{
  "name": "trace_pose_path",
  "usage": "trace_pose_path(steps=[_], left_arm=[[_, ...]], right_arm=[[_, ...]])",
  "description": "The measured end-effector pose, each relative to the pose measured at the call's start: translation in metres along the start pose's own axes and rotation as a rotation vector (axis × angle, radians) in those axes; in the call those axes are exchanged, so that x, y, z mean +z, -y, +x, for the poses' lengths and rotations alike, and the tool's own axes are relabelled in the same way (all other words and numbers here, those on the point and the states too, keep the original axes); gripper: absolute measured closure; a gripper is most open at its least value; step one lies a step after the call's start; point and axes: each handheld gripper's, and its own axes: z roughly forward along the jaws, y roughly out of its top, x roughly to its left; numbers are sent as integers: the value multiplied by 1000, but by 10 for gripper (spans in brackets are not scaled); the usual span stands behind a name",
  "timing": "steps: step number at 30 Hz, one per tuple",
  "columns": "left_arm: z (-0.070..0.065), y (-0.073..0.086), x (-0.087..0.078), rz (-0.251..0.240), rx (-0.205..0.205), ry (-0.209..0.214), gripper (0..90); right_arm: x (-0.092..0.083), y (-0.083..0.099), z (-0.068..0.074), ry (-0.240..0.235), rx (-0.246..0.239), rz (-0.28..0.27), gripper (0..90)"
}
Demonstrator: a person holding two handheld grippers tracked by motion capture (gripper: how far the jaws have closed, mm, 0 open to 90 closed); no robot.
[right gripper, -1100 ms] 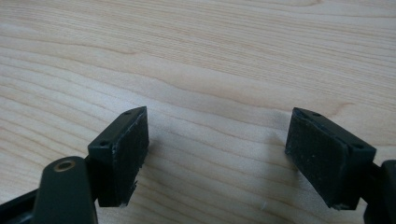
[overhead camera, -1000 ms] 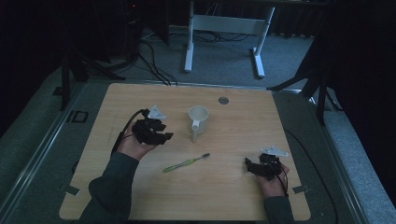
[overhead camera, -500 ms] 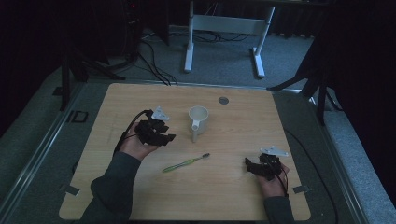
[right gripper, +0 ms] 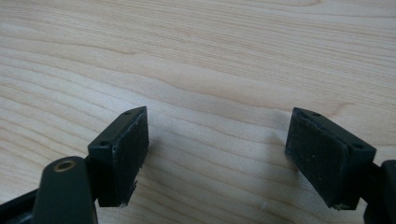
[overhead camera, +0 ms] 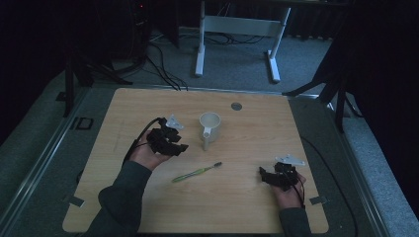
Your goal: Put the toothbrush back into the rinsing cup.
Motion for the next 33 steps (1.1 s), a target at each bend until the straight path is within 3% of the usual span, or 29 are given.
trace_pose_path(steps=[33], left_arm=[[-9, -9, 21, 73, 22, 19, 559]], right_arm=[[0, 0, 0, 0, 0, 0, 211]])
